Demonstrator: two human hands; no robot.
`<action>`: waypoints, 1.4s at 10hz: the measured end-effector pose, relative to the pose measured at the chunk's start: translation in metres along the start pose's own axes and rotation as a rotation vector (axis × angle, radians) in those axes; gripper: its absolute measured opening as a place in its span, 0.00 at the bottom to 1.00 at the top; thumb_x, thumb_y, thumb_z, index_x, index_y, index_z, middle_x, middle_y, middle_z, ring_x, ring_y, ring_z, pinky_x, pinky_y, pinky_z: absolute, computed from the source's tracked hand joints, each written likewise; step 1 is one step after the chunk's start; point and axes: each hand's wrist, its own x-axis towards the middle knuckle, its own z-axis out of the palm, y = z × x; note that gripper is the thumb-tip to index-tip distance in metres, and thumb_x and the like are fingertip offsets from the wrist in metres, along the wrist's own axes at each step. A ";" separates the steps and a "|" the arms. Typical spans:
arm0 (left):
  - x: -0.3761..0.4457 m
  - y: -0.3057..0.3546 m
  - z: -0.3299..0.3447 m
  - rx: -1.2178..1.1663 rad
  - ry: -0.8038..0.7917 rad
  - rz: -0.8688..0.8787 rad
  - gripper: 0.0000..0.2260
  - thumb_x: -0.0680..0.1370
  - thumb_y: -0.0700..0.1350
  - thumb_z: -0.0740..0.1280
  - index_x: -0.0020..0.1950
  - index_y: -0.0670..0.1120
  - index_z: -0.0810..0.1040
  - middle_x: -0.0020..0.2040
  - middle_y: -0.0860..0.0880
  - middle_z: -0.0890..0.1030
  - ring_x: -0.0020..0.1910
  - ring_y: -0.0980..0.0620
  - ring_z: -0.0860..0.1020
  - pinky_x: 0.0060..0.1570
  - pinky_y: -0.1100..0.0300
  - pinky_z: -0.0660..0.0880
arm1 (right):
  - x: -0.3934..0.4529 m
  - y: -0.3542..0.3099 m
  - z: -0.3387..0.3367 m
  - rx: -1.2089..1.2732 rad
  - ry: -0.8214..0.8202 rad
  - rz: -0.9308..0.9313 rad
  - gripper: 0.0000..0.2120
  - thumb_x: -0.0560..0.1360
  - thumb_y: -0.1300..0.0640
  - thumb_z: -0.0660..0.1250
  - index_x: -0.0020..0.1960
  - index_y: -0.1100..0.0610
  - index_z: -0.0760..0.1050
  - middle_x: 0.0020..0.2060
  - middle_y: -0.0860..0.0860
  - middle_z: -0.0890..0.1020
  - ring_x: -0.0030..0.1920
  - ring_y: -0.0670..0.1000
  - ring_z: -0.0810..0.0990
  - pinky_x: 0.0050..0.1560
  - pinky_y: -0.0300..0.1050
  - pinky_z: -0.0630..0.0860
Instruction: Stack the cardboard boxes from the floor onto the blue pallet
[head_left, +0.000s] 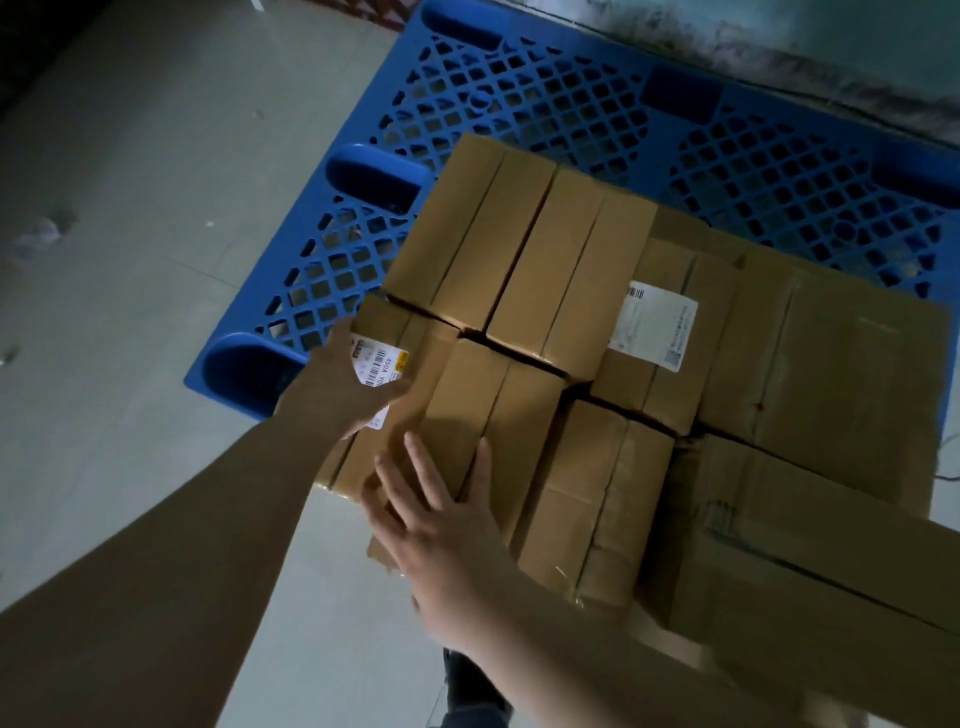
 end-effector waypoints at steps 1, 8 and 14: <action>-0.006 -0.003 0.008 0.021 -0.005 0.026 0.44 0.69 0.56 0.71 0.75 0.50 0.46 0.71 0.43 0.66 0.64 0.42 0.70 0.61 0.49 0.69 | -0.004 0.010 0.007 -0.002 0.041 0.058 0.44 0.72 0.53 0.68 0.75 0.55 0.41 0.75 0.58 0.38 0.71 0.59 0.27 0.54 0.73 0.24; -0.059 0.064 0.083 0.440 0.174 0.408 0.28 0.73 0.60 0.61 0.71 0.58 0.57 0.73 0.52 0.56 0.71 0.46 0.53 0.66 0.45 0.59 | -0.108 0.074 0.017 -0.125 0.028 0.201 0.59 0.48 0.34 0.77 0.74 0.52 0.59 0.72 0.59 0.65 0.70 0.64 0.62 0.56 0.74 0.68; -0.091 0.102 0.055 0.417 0.127 0.338 0.26 0.75 0.59 0.59 0.71 0.57 0.56 0.74 0.50 0.57 0.73 0.44 0.54 0.66 0.45 0.61 | -0.108 0.084 -0.041 0.047 0.114 0.304 0.49 0.66 0.32 0.66 0.75 0.51 0.44 0.76 0.56 0.46 0.75 0.60 0.43 0.70 0.69 0.41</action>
